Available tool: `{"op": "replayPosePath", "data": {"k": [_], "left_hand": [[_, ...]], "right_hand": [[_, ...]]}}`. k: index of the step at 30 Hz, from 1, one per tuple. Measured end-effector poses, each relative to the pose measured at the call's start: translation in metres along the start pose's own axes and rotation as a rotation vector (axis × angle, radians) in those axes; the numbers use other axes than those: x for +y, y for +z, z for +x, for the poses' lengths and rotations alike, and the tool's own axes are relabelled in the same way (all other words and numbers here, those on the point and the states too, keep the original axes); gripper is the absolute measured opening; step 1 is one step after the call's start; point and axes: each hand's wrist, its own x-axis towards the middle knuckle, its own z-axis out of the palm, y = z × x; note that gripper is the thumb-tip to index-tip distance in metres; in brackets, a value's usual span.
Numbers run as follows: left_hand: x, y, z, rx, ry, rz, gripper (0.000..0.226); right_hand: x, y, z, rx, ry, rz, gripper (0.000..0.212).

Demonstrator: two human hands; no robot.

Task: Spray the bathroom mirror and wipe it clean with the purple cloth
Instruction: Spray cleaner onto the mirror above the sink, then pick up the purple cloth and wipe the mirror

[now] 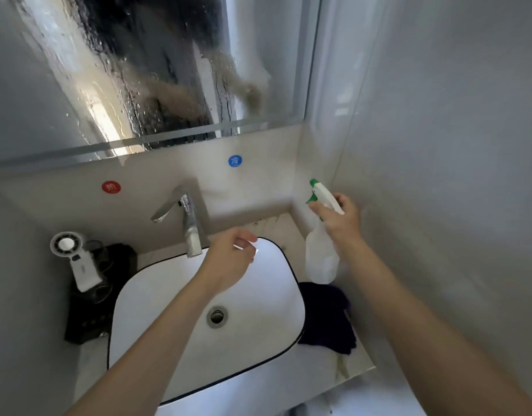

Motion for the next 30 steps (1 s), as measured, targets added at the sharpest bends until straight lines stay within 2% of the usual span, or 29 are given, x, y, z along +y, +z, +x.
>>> {"op": "replayPosePath", "data": {"k": [5,8,14,18,20,23,25,27,30], "left_hand": [[-0.009,0.017,0.013,-0.035,-0.070,0.051,0.023],[-0.023,0.023,0.016,-0.024,-0.115,0.073,0.025],[-0.057,0.028,0.014,-0.020,-0.198,0.085,0.024],[-0.065,0.035,0.011,-0.040,-0.231,0.056,0.023],[-0.064,0.037,0.010,-0.056,-0.227,0.063,0.027],[-0.061,0.039,0.009,-0.082,-0.206,0.073,0.032],[-0.061,0.042,0.008,-0.113,-0.194,0.092,0.033],[-0.063,0.047,0.008,-0.154,-0.183,0.119,0.031],[-0.069,0.057,0.003,-0.234,-0.159,0.158,0.027]], "right_hand": [[0.033,0.014,0.042,-0.034,0.081,0.022,0.029],[0.058,0.023,0.061,0.014,0.095,0.021,0.030],[0.116,0.035,0.071,0.072,0.134,-0.117,0.025],[0.129,0.033,0.067,0.034,0.138,-0.189,0.024],[0.127,0.028,0.063,-0.002,0.161,-0.228,0.036],[0.124,0.014,0.046,-0.046,0.188,-0.314,0.070],[0.121,0.004,0.022,-0.061,0.192,-0.346,0.079],[0.119,-0.007,-0.007,-0.047,0.182,-0.362,0.075],[0.135,-0.024,-0.048,-0.080,0.146,-0.407,0.046]]}}
